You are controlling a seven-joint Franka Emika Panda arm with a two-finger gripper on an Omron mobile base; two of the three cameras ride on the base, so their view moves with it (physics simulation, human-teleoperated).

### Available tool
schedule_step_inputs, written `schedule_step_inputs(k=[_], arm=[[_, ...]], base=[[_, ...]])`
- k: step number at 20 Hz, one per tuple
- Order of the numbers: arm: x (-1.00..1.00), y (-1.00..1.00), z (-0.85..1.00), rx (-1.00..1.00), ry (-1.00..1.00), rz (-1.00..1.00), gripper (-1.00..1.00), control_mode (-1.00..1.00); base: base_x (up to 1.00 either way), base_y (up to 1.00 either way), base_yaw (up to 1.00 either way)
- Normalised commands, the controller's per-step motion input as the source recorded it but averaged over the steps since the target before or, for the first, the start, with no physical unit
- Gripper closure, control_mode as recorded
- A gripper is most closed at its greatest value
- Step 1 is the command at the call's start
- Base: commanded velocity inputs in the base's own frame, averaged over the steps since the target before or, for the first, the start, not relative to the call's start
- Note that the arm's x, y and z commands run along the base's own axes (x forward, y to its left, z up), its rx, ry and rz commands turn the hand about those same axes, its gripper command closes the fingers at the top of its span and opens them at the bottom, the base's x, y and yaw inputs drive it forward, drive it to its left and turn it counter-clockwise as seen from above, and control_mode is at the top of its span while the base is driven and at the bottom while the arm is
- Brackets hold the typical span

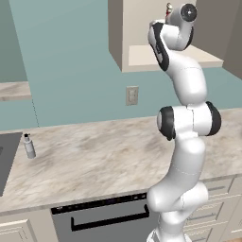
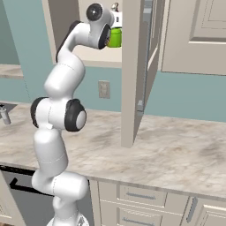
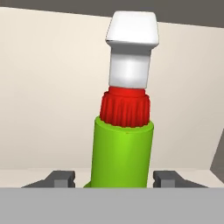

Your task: Locate and retrieve the soap dispenser and spray from the cabinet. Place them next to the sink.

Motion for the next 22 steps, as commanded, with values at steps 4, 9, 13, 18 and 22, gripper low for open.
schedule_step_inputs(k=[4, 9, 13, 18, 22], arm=[[-0.07, 0.00, 0.07, 0.00, -0.06, 0.00, 1.00, -1.00], [-0.08, 0.00, 0.00, 0.00, 0.00, 0.00, 1.00, -1.00], [-0.35, 0.01, 0.01, 0.00, 0.00, -0.02, 1.00, -1.00], [-0.45, 0.13, 0.03, 0.00, 0.00, -0.06, 1.00, -1.00], [-0.46, 0.15, 0.01, 0.00, 0.00, -0.07, 1.00, -1.00]], base=[[0.00, 0.00, 0.00], [0.00, 0.00, 0.00], [0.00, 0.00, 0.00], [0.00, 0.00, 0.00], [0.00, 0.00, 0.00]])
